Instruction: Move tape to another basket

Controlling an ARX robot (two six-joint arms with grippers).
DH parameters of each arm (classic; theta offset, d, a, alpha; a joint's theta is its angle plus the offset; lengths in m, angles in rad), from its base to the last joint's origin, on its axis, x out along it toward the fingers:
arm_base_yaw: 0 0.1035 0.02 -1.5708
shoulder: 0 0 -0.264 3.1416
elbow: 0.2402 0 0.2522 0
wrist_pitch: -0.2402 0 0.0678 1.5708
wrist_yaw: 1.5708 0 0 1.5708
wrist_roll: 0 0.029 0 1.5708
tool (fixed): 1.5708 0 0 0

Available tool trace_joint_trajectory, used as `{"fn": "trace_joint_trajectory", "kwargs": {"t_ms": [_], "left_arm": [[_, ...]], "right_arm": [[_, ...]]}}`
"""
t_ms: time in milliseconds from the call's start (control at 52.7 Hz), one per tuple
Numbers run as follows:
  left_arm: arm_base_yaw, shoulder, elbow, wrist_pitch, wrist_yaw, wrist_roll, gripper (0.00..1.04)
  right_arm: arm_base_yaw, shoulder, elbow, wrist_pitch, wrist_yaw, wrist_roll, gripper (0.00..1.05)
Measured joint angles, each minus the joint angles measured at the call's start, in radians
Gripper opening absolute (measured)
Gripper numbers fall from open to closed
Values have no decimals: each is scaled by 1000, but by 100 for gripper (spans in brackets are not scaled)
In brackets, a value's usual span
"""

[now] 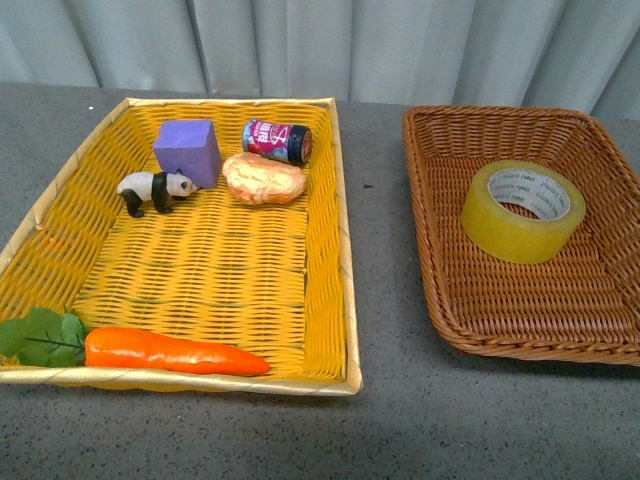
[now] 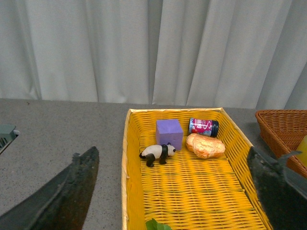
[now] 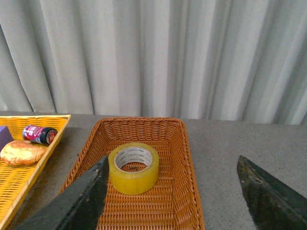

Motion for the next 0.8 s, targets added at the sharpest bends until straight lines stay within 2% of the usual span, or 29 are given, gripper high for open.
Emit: {"fn": "trace_joint_trajectory", "kwargs": {"t_ms": [38,114,190,797], "left_arm": [[0,0,0,0,0,0,99],[0,0,0,0,0,2,98],[0,0,0,0,0,3,98],[0,0,0,0,0,2,98]], "right_arm": [[0,0,0,0,0,0,87],[0,0,0,0,0,1,98],[0,0,0,0,0,0,95],[0,0,0,0,0,1,96]]}}
